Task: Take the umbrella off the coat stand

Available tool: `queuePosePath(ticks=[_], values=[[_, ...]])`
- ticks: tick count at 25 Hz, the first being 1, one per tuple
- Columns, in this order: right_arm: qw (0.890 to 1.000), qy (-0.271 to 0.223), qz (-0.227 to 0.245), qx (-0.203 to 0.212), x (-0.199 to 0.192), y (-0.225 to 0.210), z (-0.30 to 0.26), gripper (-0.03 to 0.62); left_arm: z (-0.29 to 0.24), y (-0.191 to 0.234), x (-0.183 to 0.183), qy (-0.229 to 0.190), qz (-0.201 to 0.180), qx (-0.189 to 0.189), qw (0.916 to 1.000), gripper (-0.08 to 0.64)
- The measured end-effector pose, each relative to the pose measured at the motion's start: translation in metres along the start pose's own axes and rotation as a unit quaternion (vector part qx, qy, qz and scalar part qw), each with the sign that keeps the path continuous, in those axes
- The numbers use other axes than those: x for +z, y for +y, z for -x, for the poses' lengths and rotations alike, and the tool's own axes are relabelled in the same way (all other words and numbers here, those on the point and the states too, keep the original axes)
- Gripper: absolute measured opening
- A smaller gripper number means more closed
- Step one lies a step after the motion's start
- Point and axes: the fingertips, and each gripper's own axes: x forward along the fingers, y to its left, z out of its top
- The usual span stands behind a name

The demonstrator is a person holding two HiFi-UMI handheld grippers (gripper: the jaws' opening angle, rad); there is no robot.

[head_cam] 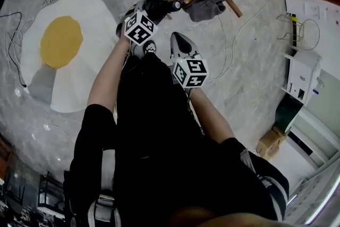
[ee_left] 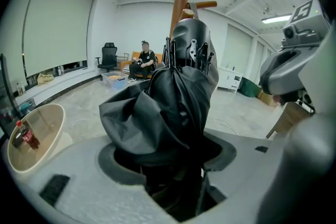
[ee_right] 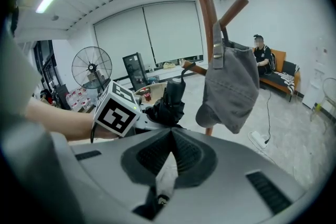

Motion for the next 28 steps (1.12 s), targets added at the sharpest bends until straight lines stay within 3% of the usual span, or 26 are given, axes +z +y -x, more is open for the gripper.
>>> queuePosePath(ticks=[11, 19, 23, 25, 28], values=[[1.0, -0.012, 0.01, 0.027, -0.003, 0.003, 0.023, 0.005, 0.028, -0.015, -0.01, 0.005, 0.031, 0.038, 0.9988, 0.279], [0.997, -0.007, 0.036, 0.061, -0.016, -0.022, 0.057, 0.005, 0.061, -0.066, -0.017, 0.017, 0.074, 0.081, 0.9938, 0.278], [0.996, -0.016, 0.065, 0.058, -0.008, -0.058, 0.086, 0.005, 0.074, -0.098, -0.001, 0.002, 0.117, 0.116, 0.9863, 0.278], [0.997, -0.022, 0.055, 0.042, -0.004, -0.079, 0.098, 0.005, 0.08, -0.109, 0.012, -0.004, 0.131, 0.128, 0.9831, 0.278], [0.999, -0.029, 0.004, 0.023, -0.009, -0.113, 0.121, 0.005, 0.078, -0.135, 0.026, -0.014, 0.138, 0.144, 0.9798, 0.276]])
